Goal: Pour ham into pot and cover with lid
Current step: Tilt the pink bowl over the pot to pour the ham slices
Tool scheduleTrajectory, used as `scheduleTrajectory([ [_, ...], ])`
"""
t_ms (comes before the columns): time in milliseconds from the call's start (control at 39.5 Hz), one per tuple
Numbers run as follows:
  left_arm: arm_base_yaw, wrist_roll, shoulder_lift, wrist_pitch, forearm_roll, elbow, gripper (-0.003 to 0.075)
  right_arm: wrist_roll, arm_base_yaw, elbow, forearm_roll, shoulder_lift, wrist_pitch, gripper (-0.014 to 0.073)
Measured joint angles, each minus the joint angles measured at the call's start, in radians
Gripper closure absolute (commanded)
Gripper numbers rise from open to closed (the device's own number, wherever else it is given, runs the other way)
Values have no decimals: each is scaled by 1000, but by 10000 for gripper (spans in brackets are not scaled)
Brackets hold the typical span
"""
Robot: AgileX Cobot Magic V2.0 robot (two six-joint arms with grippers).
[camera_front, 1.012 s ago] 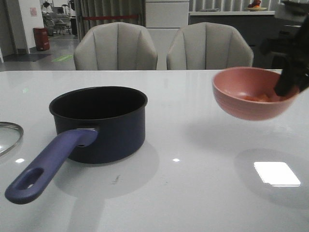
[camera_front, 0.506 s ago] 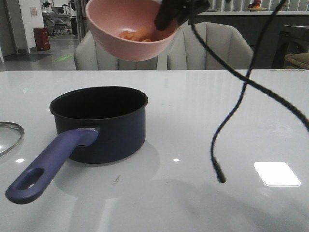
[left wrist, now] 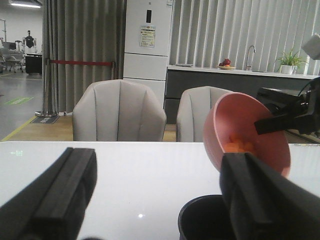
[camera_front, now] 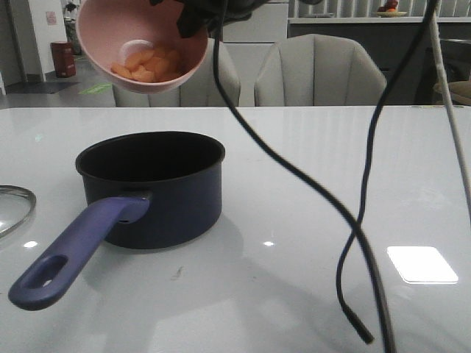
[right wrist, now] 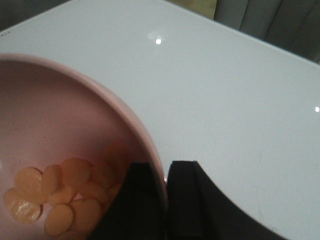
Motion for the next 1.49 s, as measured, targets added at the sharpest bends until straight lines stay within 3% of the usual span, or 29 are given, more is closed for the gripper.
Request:
scheduleTrajectory([
  [278,0,0,0,0,0,0,169,-10,38,232,-2,10,-539,471],
  [506,0,0,-2,0,0,0,169,-142,44,317,-2,51,-911,471],
  [885,0,0,-2,0,0,2,169,-508,103,322,0,116,-1123,471],
  [1492,0,0,-2,0,0,2,169,-629,109,346,106,116,-1243,471],
])
